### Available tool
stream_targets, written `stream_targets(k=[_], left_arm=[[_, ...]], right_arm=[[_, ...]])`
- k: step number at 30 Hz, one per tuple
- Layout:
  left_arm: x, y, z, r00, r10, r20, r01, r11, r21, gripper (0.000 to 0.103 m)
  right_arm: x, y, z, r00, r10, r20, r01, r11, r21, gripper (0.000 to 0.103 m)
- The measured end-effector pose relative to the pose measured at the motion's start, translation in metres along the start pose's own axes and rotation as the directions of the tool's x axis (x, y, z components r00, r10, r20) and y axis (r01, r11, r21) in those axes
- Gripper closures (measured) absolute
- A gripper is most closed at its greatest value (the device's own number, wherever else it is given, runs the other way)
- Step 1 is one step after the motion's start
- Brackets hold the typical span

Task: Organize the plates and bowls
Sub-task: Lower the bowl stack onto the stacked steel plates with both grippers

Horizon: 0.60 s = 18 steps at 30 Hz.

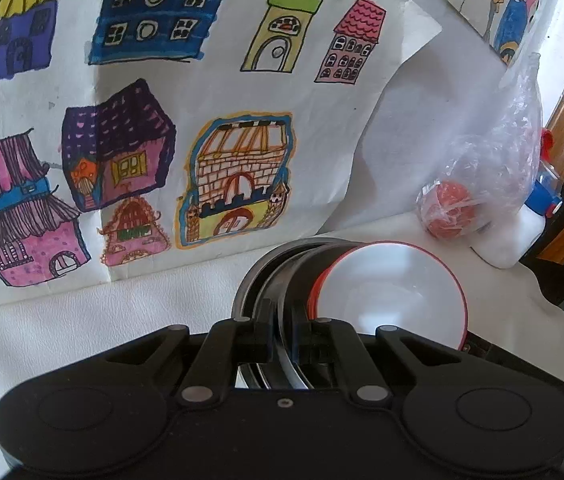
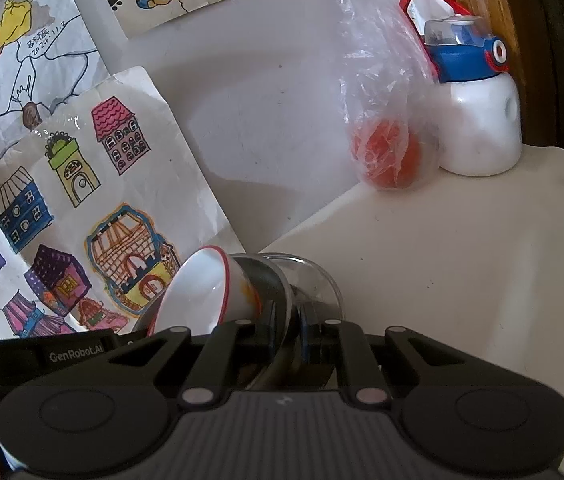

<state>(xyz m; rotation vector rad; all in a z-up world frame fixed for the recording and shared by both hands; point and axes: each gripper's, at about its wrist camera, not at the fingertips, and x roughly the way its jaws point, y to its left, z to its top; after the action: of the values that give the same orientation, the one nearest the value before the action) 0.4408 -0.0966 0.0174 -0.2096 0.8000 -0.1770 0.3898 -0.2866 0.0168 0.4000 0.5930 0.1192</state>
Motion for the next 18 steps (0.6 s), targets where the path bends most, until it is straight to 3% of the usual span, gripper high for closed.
stream_targets(k=[18], left_arm=[[0.0023,0.0053,0.0012,1.0,0.0,0.009,0.001,1.0,-0.027,0.097]], right_arm=[[0.0038,0.0011,0.0012,1.0,0.007,0.007,-0.007,1.0,-0.003,0.089]])
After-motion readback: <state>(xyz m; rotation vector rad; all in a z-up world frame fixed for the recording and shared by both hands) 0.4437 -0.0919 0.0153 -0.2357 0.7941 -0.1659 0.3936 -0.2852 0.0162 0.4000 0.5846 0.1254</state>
